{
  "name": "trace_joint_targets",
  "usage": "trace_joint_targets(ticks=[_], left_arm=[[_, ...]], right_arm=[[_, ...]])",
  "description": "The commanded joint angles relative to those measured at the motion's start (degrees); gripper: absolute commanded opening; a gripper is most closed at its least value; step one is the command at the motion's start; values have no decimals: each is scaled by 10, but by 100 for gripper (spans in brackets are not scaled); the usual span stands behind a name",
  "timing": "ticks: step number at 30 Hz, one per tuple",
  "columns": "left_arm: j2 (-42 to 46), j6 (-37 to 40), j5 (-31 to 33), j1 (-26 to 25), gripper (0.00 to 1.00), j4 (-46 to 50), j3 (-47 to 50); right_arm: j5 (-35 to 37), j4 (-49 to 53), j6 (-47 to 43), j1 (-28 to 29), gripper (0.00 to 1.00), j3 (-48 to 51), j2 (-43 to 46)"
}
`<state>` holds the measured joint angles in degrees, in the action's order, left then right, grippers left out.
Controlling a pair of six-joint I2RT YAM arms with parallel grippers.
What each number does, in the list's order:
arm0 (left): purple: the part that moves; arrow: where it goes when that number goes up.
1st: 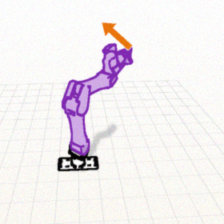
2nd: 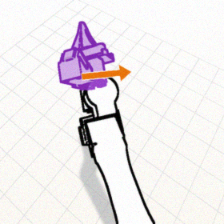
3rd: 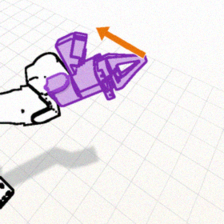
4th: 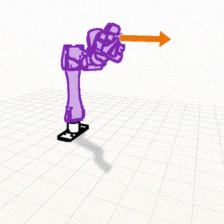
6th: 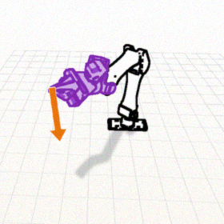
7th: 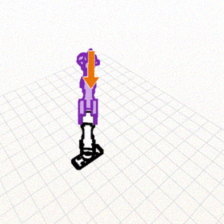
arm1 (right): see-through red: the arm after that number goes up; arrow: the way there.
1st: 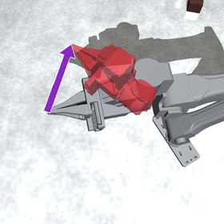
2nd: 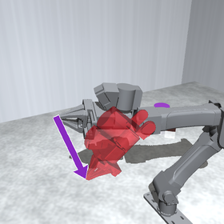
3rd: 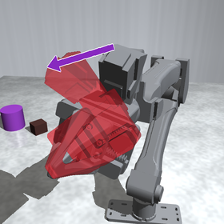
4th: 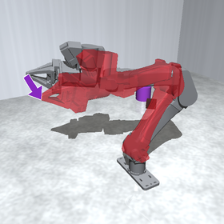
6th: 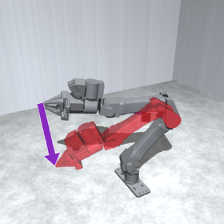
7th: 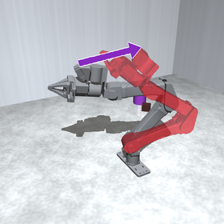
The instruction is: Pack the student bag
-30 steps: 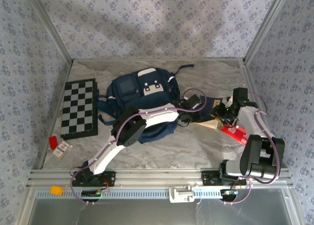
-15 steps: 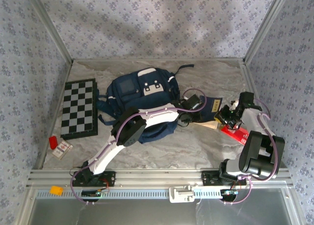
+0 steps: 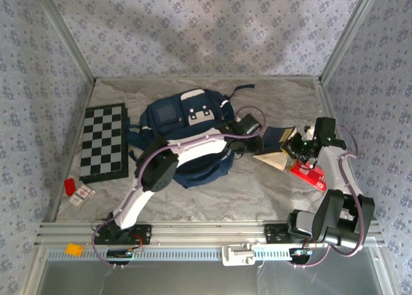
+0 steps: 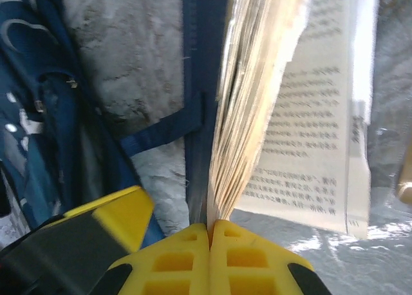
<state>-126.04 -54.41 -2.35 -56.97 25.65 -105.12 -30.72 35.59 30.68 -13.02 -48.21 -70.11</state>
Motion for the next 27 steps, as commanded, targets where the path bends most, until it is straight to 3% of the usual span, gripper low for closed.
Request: trace_joint_targets(ticks=[1, 6, 14, 19, 27], left_arm=[[115, 11, -1, 21, 56, -6, 55], [261, 0, -7, 68, 63, -64, 209], [431, -9, -117, 175, 75, -206, 404], [456, -44, -197, 228, 80, -325, 480], [452, -90, -216, 245, 83, -460, 521]], right_arm=[[19, 15, 22, 38, 0, -59, 35], [65, 41, 36, 104, 0, -148, 62], [24, 4, 59, 217, 0, -246, 45], [-14, -52, 80, 271, 0, -262, 20], [-62, -148, 117, 312, 0, -243, -5]])
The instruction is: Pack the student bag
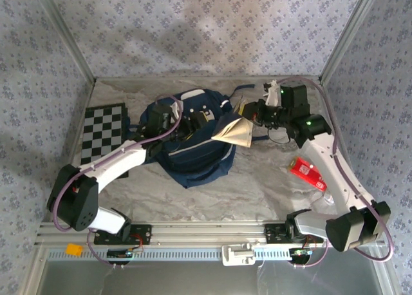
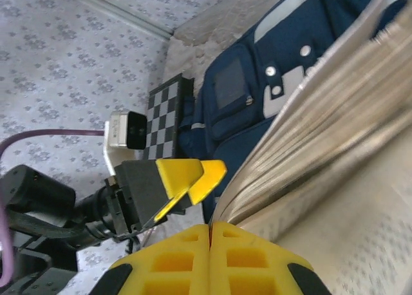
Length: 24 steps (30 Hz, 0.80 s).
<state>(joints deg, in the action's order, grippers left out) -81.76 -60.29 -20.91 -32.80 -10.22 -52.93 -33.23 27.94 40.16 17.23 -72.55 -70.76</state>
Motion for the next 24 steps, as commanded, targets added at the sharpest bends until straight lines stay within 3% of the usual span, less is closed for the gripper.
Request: trace_joint_targets(ticks=[1, 7, 15, 24], left_arm=[[3, -42, -31, 4, 83, -111, 0], [-26, -155, -19, 2, 83, -187, 17], [24, -289, 41, 1, 87, -121, 68], [27, -367, 121, -14, 88, -182, 124]], right_arm=[[-43, -85, 29, 12, 0, 5, -2], [-50, -142, 53, 29, 0, 16, -14], [-54, -192, 66, 42, 0, 29, -58], [-59, -214, 73, 64, 0, 125, -78]])
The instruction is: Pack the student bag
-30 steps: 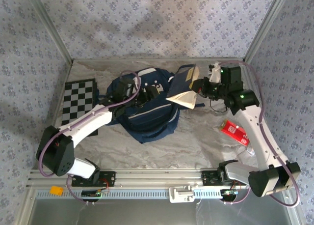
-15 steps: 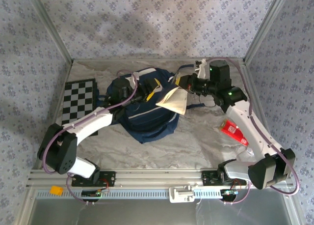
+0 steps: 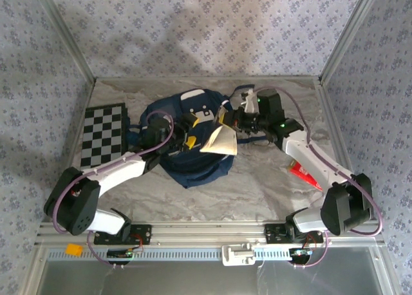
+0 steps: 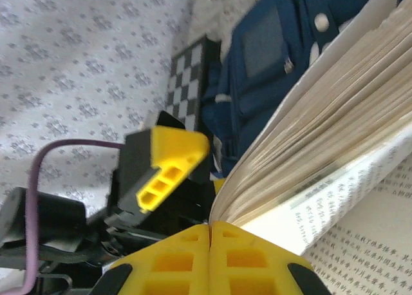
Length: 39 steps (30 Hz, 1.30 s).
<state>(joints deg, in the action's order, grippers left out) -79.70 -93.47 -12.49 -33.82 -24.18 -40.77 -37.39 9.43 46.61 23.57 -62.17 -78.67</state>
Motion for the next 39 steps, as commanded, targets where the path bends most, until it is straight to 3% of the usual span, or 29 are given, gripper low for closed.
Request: trace_joint_targets(ticks=[1, 5, 10, 28, 34, 39], left_arm=[[0, -37, 31, -4, 87, -42, -3], [-6, -62, 36, -12, 87, -23, 7], [10, -60, 52, -21, 86, 83, 9], [-61, -139, 50, -82, 87, -33, 7], [-69, -138, 51, -85, 75, -67, 5], [-60, -123, 60, -86, 55, -46, 2]], right_arm=[[-19, -28, 9, -1, 0, 33, 2], [-13, -31, 12, -6, 0, 71, 17], [-11, -43, 22, -8, 0, 82, 26], [-19, -109, 74, 1, 0, 117, 31], [-12, -91, 62, -8, 0, 151, 50], [0, -48, 43, -22, 0, 170, 68]])
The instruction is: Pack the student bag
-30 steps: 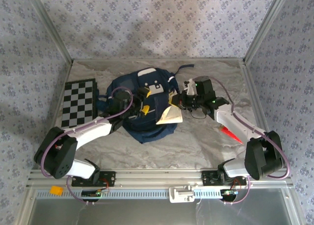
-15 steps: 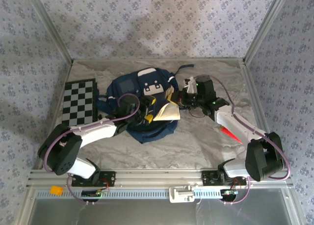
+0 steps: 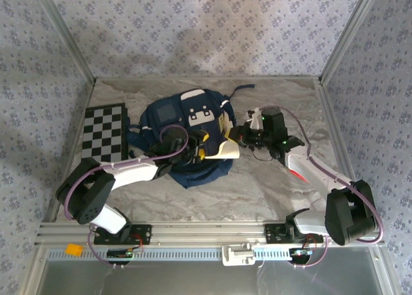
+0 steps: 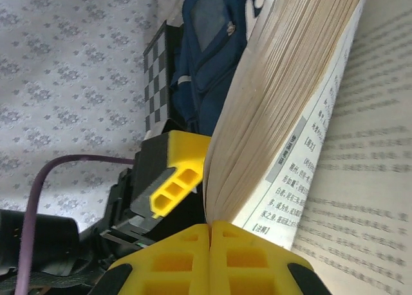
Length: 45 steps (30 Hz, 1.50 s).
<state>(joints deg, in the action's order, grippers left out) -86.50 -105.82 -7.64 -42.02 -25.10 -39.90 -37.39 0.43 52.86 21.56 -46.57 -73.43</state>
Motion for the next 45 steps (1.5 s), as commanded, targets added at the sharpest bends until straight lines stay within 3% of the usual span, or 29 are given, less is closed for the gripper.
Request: trace_joint_targets(ticks=[1, 7, 13, 21, 28, 34, 40, 45], left_arm=[[10, 3, 16, -6, 51, -33, -7], [20, 45, 19, -6, 29, 20, -31], [14, 68, 9, -6, 18, 45, -53], [22, 103, 3, -6, 5, 52, -85], [26, 111, 0, -7, 0, 52, -116], [23, 109, 7, -15, 0, 48, -135], [24, 103, 30, -25, 0, 36, -145], [15, 95, 58, -38, 0, 24, -159]], right_arm=[[3, 50, -24, -4, 0, 16, 18], [10, 86, -34, -20, 0, 24, 22], [17, 138, -60, -33, 22, 17, 28], [-3, 178, -72, -88, 65, 28, 54], [-49, 153, -20, -103, 84, 34, 43], [-74, 77, 53, -97, 92, 57, 19], [-101, -78, 154, -87, 94, 84, -5], [-100, -150, 219, -86, 95, 103, -4]])
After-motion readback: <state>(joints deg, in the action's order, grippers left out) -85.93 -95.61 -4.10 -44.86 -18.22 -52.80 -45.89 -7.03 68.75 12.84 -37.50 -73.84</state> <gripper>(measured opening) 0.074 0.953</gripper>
